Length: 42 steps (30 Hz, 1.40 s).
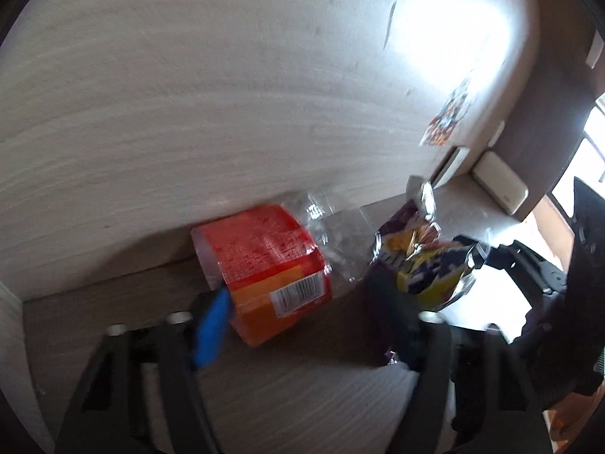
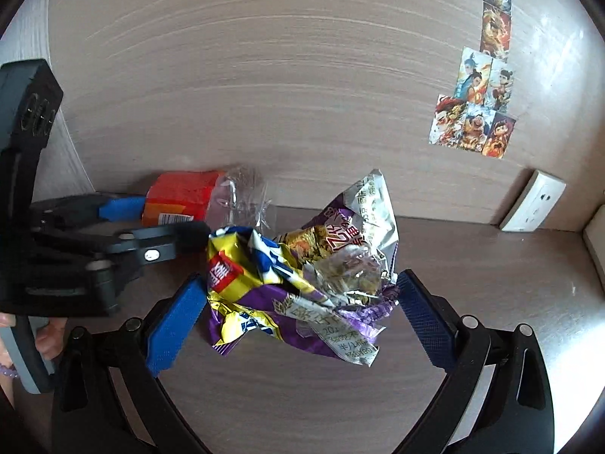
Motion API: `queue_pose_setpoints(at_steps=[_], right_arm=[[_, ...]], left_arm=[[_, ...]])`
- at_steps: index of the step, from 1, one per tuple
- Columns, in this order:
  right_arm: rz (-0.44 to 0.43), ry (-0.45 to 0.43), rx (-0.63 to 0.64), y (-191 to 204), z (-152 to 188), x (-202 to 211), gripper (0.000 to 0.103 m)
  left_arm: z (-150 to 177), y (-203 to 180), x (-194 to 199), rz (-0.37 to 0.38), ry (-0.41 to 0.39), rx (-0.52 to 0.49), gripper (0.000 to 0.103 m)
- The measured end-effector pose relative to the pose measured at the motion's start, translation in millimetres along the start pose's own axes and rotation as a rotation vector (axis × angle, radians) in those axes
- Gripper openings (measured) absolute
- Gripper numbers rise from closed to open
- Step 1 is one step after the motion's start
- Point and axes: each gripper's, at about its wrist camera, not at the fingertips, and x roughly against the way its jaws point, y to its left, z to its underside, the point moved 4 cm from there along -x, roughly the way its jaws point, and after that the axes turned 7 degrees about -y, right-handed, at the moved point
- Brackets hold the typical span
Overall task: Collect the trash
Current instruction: 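Grasp the purple-yellow wrappers with the right tool while the left tool grasps the clear pink cup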
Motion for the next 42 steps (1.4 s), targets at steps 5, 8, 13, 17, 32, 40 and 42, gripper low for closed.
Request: queue_pose_setpoints(at_steps=[5, 8, 13, 17, 32, 40, 42], right_arm=[[0.021, -0.038, 0.034, -11.8, -1.8, -4.5, 0.067], [0.045, -0.056, 0.054, -18.5, -0.2, 2.7, 0.062], [0.051, -0.11, 0.04, -29.7, 1.6, 35.4, 0.06], [0.082, -0.141, 0.051, -34.2, 3.6, 53.5, 0.06], [0.177, -0.337, -0.023, -59.8, -15.3, 211.2, 0.06], [0.333, -0.421, -0.061, -96.4, 2.8, 325.2, 0.06], [0.385, -0.433, -0.077, -105.2, 12.5, 358.2, 0.06]], left_arm=[[-0.8, -6.3, -8.0, 0.011, 0.002, 0.003, 0.043], [-3.2, -12.7, 2.3, 0.034, -0.035, 0.026, 0.024], [-9.2, -35.9, 21.3, 0.043, -0.066, -0.003, 0.005], [-13.4, -55.9, 31.1, 0.032, -0.084, -0.043, 0.001], [-42.8, -157.9, 110.1, 0.017, -0.163, -0.207, 0.001], [-49.0, -272.9, 136.8, 0.164, -0.216, -0.313, 0.001], [-44.6, -300.7, 143.3, 0.208, -0.224, -0.339, 0.001]])
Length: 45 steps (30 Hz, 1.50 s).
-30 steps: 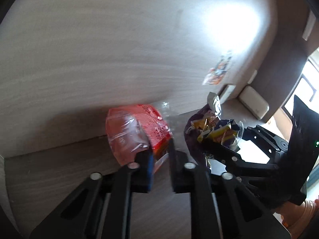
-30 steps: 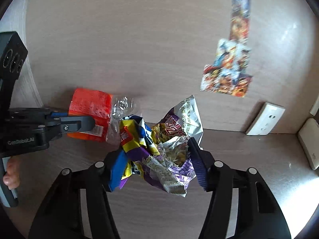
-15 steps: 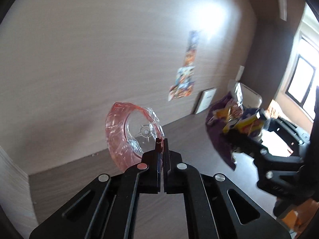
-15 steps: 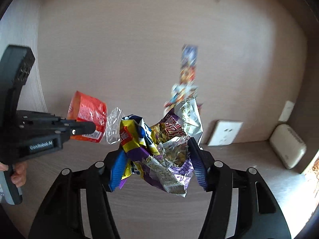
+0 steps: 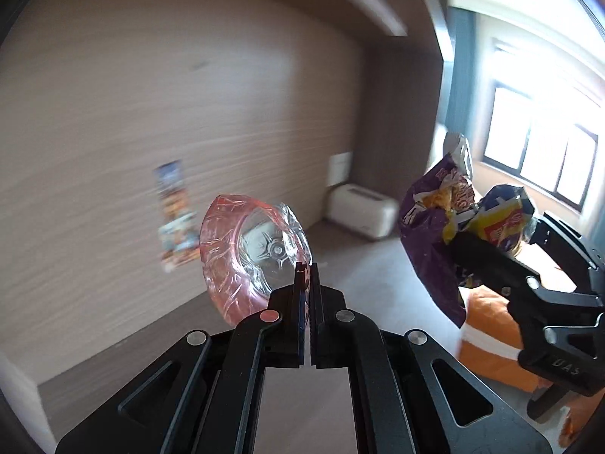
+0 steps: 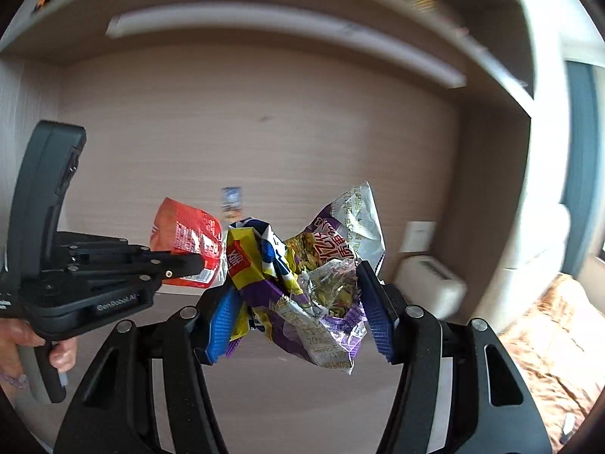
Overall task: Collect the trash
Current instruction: 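Grasp the purple-yellow wrappers with the right tool while the left tool grasps the clear pink cup, then carry wrappers and pink cup to the white bin and open both tools over it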
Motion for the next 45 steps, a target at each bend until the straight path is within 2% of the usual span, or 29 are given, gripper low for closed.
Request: queue_pose_setpoints(at_steps=[5, 12, 17, 22, 28, 33, 37, 40, 45], right_arm=[[0.131, -0.007, -0.014, -53.5, -1.4, 60.7, 0.061], [0.296, 0.009, -0.049, -118.8, 15.2, 134.4, 0.061], [0.39, 0.03, -0.086, -162.3, 34.2, 175.8, 0.061], [0.453, 0.064, -0.136, -196.6, 60.1, 216.5, 0.061], [0.478, 0.117, -0.252, -238.2, 97.3, 246.6, 0.061], [0.501, 0.16, -0.318, -263.9, 127.1, 256.5, 0.061], [0.503, 0.197, -0.383, -284.4, 153.1, 256.3, 0.061], [0.509, 0.235, -0.414, -298.9, 177.3, 252.1, 0.061], [0.487, 0.32, -0.483, -320.4, 240.3, 232.4, 0.061]], left_arm=[[-11.6, -94.0, -17.7, 0.137, -0.015, -0.053, 0.001], [-6.0, -200.6, -7.5, 0.298, -0.006, -0.131, 0.001], [8.3, -273.2, -4.2, 0.405, 0.024, -0.175, 0.001], [31.4, -334.9, -6.4, 0.481, 0.068, -0.229, 0.001], [62.8, -387.1, -18.2, 0.53, 0.141, -0.288, 0.001], [88.9, -420.2, -35.4, 0.568, 0.21, -0.32, 0.001], [117.8, -446.4, -52.5, 0.631, 0.27, -0.325, 0.001], [148.9, -459.0, -74.2, 0.649, 0.332, -0.332, 0.001], [210.3, -465.0, -120.8, 0.646, 0.432, -0.363, 0.001]])
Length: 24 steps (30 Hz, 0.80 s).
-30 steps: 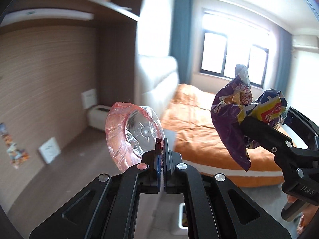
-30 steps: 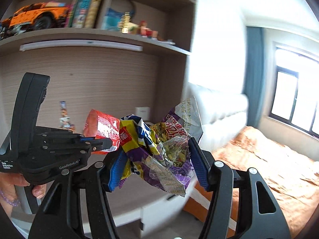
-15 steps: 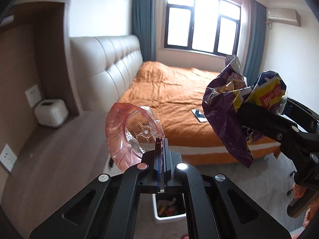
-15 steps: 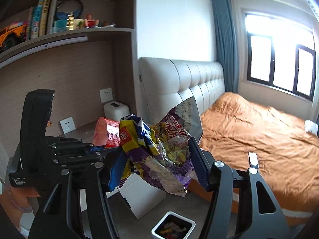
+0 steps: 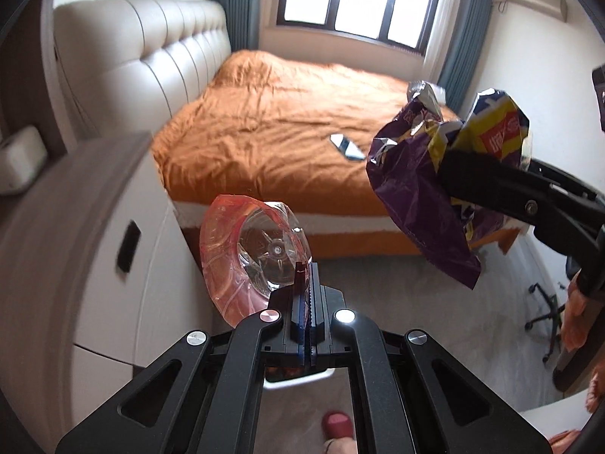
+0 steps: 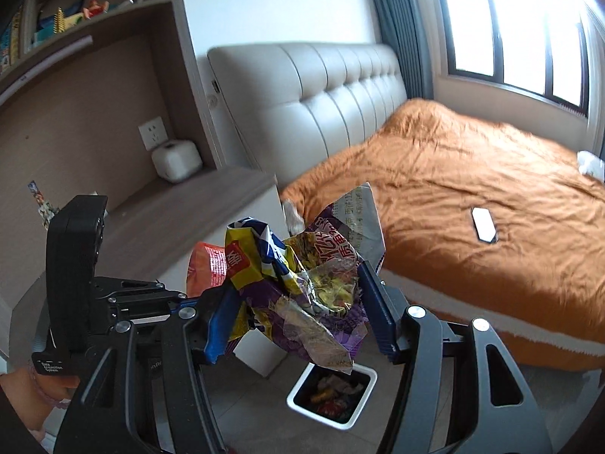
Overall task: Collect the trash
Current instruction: 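Carry wrappers and pink cup to the white bin and open both tools over it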
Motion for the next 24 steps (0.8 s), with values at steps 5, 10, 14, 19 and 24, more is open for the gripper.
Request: queue_pose_setpoints(at_steps=[5, 10, 14, 19, 24], right_arm=[[-0.012, 0.135, -0.048, -30.6, 64.2, -72.5, 0.061], [-0.05, 0.236, -0.086, -58.5, 135.2, -141.4, 0.061], [-0.087, 0.299, -0.092, -69.8, 194.0, -194.8, 0.063], [-0.106, 0.403, -0.052, -82.5, 274.2, -260.5, 0.099], [-0.068, 0.455, -0.03, -88.5, 306.5, -282.7, 0.099]], left_arm=[[52.8, 17.5, -82.8, 0.019, 0.108, 0.02, 0.001], [121.5, 32.4, -170.7, 0.061, 0.205, 0.059, 0.001], [171.7, 46.2, -235.5, 0.08, 0.261, 0.062, 0.004], [221.0, 69.7, -295.6, 0.063, 0.308, 0.068, 0.098], [244.6, 79.6, -302.3, 0.034, 0.317, 0.075, 0.098]])
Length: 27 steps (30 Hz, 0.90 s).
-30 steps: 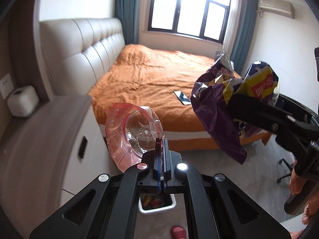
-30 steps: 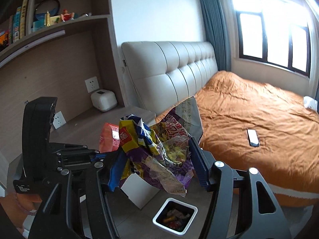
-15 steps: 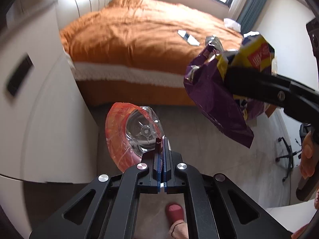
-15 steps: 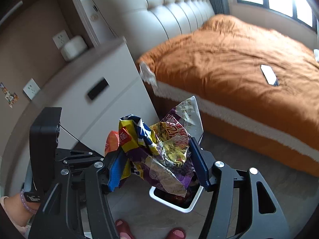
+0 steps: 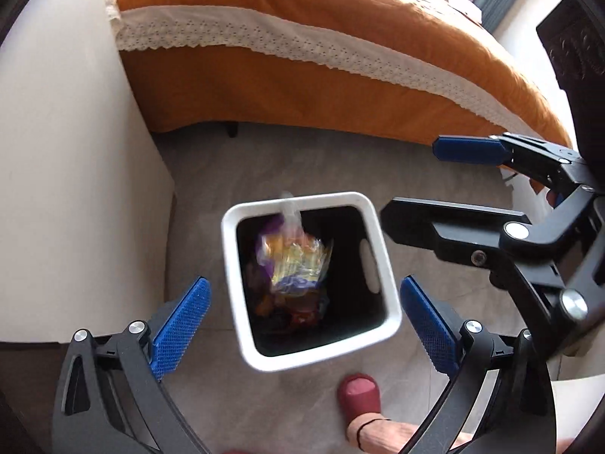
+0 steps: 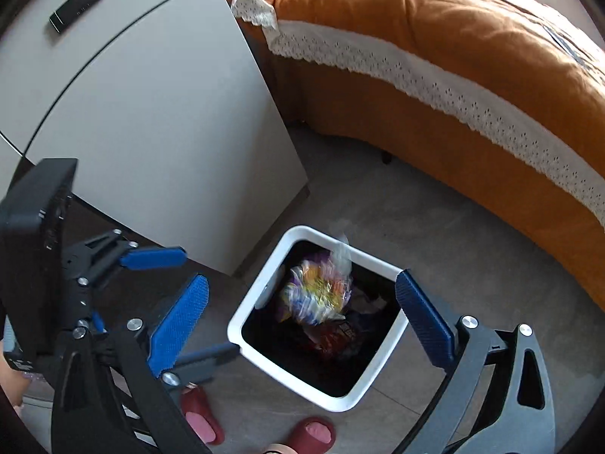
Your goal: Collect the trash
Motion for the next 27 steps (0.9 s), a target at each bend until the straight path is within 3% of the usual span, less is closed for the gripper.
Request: queue_pose_setpoints(at_steps=[5, 15, 27], right_arm=[[0.017, -0.006, 0.006, 2.0, -5.8, 12.1, 0.099], [0.039, -0.081, 0.023, 48.6, -58.5, 91.2, 0.099], [0.053, -0.31, 0.09, 139.3, -139.1, 238.5, 0.099]], left_arm=[[-8.6, 9.8, 22.2, 0.005, -0.003, 0.027, 0.098], [-40.4, -3.4, 126.4, 0.025, -0.101, 0.054, 0.098], [-95.0, -26.5, 320.9, -0.003, -0.34, 0.031, 0.098]])
